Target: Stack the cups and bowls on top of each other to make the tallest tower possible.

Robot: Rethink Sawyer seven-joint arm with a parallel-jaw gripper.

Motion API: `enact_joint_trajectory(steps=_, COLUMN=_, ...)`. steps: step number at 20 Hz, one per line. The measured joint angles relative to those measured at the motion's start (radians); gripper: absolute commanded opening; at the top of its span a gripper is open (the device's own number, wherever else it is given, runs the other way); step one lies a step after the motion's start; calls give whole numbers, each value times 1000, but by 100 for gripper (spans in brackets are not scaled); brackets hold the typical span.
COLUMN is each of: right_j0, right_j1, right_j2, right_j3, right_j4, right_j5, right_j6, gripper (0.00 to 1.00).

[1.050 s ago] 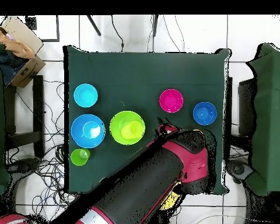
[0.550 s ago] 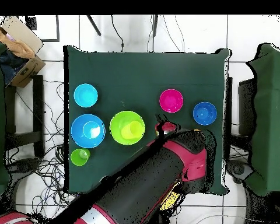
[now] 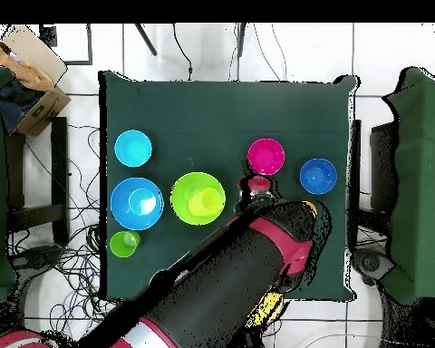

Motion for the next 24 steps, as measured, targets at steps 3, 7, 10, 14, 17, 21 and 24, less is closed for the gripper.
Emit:
enact_joint_trajectory(steps=3, right_j0=2, right_j1=15, right_j2=-19, right_j3=2, right_j4=132, right_j5=0, right_j6=-180, gripper=100)
enact_joint_trajectory(steps=7, right_j0=16, right_j1=46, right_j2=-47, right_j3=1, right_j4=194, right_j5=0, right_j6=-371, gripper=100)
enact_joint_trajectory(steps=10, right_j0=45, right_j1=65, right_j2=-58, right_j3=-2, right_j4=109, right_j5=3, right_j6=-398, gripper=100)
enact_joint_trajectory(steps=14, right_j0=91, right_j1=42, right_j2=-45, right_j3=-5, right_j4=-177, right_j5=-60, right_j6=-142, gripper=100)
enact_joint_trajectory(steps=17, right_j0=96, right_j1=10, right_j2=-37, right_j3=-5, right_j4=-270, right_j5=-136, right_j6=82, gripper=100)
enact_joint_trajectory(steps=21, right_j0=94, right_j1=-52, right_j2=-32, right_j3=-9, right_j4=-340, right_j5=-295, right_j6=538, gripper=100)
enact_joint_trajectory(steps=24, right_j0=94, right_j1=-86, right_j2=-31, right_j3=-16, right_j4=-345, right_j5=-381, right_j6=795, gripper=100)
